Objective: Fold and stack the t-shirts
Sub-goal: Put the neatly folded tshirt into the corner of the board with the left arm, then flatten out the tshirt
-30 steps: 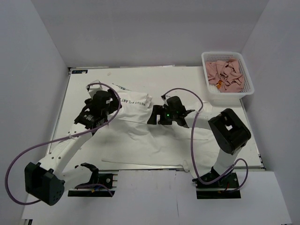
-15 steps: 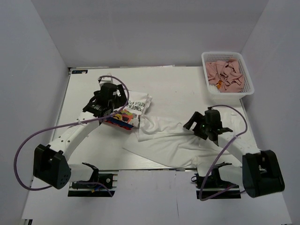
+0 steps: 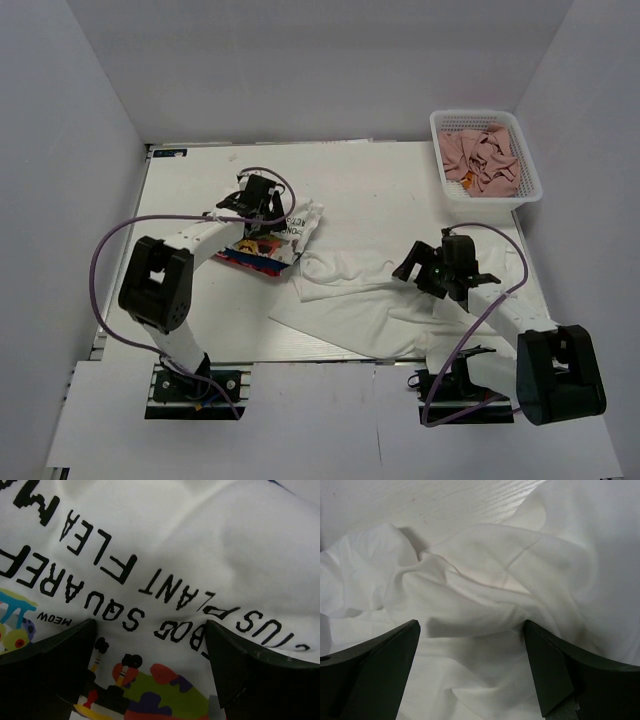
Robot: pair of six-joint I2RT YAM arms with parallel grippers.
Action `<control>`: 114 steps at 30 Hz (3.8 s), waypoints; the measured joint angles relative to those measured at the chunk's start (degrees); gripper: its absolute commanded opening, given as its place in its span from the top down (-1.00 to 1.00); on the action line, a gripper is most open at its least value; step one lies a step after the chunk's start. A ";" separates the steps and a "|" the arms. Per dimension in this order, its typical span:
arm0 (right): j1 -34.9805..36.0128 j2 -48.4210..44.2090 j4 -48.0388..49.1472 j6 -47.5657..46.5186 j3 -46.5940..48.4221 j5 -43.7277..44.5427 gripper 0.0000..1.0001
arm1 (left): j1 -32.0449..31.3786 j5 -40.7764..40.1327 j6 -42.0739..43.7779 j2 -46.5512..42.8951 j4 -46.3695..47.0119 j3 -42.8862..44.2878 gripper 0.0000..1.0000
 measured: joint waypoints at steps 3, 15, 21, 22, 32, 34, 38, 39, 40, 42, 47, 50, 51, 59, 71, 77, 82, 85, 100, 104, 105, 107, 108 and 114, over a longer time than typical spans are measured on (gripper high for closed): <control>0.00 0.50 0.85 -0.24 -0.02 -1.07 -0.81 | 1.77 -0.15 -1.16 3.98 -0.35 3.04 -1.00; 0.00 5.11 4.87 -0.92 1.51 -4.50 -0.81 | 16.33 -5.05 -2.67 21.57 -1.46 24.90 -1.00; 0.04 8.41 6.19 -1.79 3.52 -6.08 -0.81 | 23.15 -6.64 -0.44 32.94 -2.62 41.31 -1.00; 0.07 8.98 6.45 -1.92 3.91 -6.38 -0.81 | 24.35 -6.62 0.52 34.34 -1.73 43.08 -1.00; 0.35 13.81 9.22 -2.45 6.67 -8.66 -0.81 | 30.16 -5.09 13.33 41.20 6.36 50.40 -1.00; 0.46 14.71 9.86 -2.49 7.15 -9.31 -0.81 | 30.88 -4.13 13.99 42.80 6.08 53.16 -1.00; 1.55 16.04 11.04 -2.91 7.98 -9.68 -0.81 | 31.91 -2.69 13.86 46.21 5.05 58.88 -1.00; 1.90 16.04 11.08 -2.95 7.98 -9.64 -0.81 | 32.04 -2.01 13.73 46.49 5.09 59.34 -1.00; 2.23 16.04 11.13 -3.15 7.98 -9.62 -0.81 | 32.11 -1.42 13.68 46.53 5.03 59.43 -1.00; 2.82 16.02 11.13 -3.67 7.98 -9.49 -0.81 | 32.26 -0.35 13.68 46.14 5.70 58.60 -1.00; 5.64 16.09 11.39 -4.72 8.13 -8.59 -0.81 | 32.26 2.32 13.75 39.21 9.99 47.78 -1.00; 8.28 18.86 12.44 -4.61 10.14 -8.15 -0.81 | 32.22 6.34 13.79 31.71 9.03 40.39 -1.00; 9.14 20.72 13.11 -4.42 11.74 -8.04 -0.81 | 32.22 8.59 13.77 29.27 7.28 39.52 -1.00; 16.41 46.05 16.22 -0.92 40.17 -6.05 -0.81 | 31.19 28.41 11.28 8.57 1.81 39.08 -1.00; 17.35 49.88 6.56 -6.21 59.58 -3.15 -0.81 | 29.90 33.86 0.74 -22.14 6.23 -7.45 -1.00; 17.27 25.88 4.79 -8.98 38.29 0.70 -0.81 | 24.96 35.93 -4.79 -30.36 4.63 -29.22 -0.97; 17.35 16.98 0.72 -7.65 30.18 7.72 -0.81 | 17.49 37.42 -8.02 -38.38 3.50 -36.26 -0.92; 17.35 15.52 -3.34 -6.95 29.16 11.80 -0.81 | 12.76 36.48 -9.29 -38.88 3.02 -38.10 -0.82; 17.14 10.08 -3.85 -6.84 24.22 18.99 -0.81 | -9.29 16.83 -15.80 -19.23 -10.97 -26.86 0.40; 17.29 8.24 -4.63 -6.97 22.01 20.79 -0.81 | -10.51 14.36 -16.63 -14.75 -12.37 -23.47 1.00; 17.42 7.37 -4.92 -7.02 21.27 21.22 -0.81 | -10.71 14.56 -16.24 -14.36 -12.09 -23.17 1.00; 17.92 5.33 -5.84 -7.41 19.76 22.38 -0.81 | -10.78 14.91 -15.56 -14.29 -11.56 -23.06 1.00; 18.32 4.44 -6.38 -7.52 19.17 22.93 -0.81 | -10.78 14.91 -15.30 -14.36 -11.58 -23.06 1.00; 25.49 -2.14 -8.55 -12.09 14.97 23.67 -0.81 | -10.99 8.31 -16.26 -17.97 -17.25 -22.97 1.00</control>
